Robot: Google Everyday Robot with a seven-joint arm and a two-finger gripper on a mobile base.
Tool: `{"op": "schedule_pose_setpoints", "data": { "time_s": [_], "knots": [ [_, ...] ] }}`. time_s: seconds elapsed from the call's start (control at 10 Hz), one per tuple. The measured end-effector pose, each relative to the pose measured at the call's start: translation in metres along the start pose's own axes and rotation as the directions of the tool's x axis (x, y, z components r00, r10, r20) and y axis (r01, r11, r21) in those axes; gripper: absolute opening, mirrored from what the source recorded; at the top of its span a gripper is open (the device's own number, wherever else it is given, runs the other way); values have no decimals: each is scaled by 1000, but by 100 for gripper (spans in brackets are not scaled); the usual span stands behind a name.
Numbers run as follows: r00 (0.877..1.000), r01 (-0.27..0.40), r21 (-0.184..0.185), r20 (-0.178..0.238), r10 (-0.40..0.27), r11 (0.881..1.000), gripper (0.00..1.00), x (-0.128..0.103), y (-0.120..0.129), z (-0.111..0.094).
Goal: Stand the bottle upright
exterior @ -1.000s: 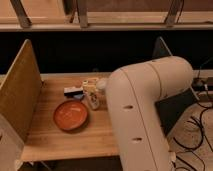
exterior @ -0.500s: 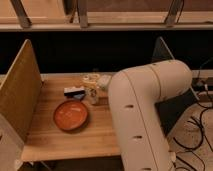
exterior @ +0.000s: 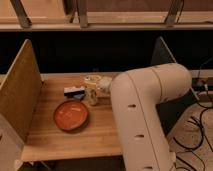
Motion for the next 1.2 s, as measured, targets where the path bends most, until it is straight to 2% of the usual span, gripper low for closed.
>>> {"op": "schedule_pose_setpoints", "data": {
  "time_s": [0.1, 0.2, 0.5, 0.9, 1.0, 1.2],
  "knots": [
    [1000, 0, 0, 0, 0, 1000, 4, 0, 0, 0],
    [1000, 0, 0, 0, 0, 1000, 8, 0, 0, 0],
    [1000, 0, 0, 0, 0, 1000, 35, 0, 0, 0],
    [1000, 0, 1, -1, 0, 1000, 77, 0, 0, -1],
    [1000, 0, 1, -1, 0, 1000, 80, 0, 0, -1],
    [1000, 1, 1, -1, -1, 1000, 80, 0, 0, -1]
  ]
}}
